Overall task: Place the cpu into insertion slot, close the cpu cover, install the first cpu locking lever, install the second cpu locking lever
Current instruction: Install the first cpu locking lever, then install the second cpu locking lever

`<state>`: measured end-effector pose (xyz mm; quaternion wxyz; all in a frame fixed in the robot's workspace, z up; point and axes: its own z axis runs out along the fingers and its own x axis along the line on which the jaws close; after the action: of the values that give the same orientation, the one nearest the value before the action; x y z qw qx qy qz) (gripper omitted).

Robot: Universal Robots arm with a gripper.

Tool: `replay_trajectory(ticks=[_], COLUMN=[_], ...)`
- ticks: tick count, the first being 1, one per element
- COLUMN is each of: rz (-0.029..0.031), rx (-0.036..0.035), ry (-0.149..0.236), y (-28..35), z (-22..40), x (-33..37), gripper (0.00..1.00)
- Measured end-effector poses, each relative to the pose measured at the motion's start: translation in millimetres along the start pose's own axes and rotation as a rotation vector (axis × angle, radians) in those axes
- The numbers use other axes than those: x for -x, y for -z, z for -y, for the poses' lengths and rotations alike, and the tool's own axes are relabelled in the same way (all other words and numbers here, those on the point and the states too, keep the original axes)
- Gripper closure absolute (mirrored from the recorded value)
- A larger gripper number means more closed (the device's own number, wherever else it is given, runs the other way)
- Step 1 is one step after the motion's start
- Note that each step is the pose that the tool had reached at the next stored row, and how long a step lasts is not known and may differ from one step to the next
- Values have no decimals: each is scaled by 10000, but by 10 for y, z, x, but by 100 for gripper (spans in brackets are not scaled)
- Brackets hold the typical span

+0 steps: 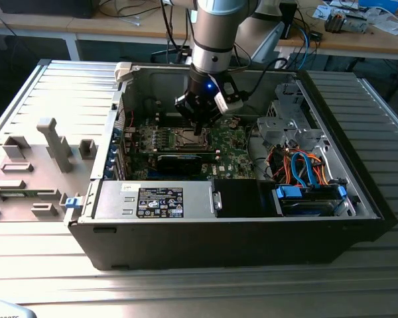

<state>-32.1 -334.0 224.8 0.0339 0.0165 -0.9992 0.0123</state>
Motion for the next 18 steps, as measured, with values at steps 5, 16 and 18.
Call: replay_trajectory(ticks=[5,16,18], rz=[0,0,1], rx=[-3,-4,19], ry=[-1,-1,0], y=[66,53,26], z=[3,243,295], x=[-5,-12,-12], gripper=[89,89,89])
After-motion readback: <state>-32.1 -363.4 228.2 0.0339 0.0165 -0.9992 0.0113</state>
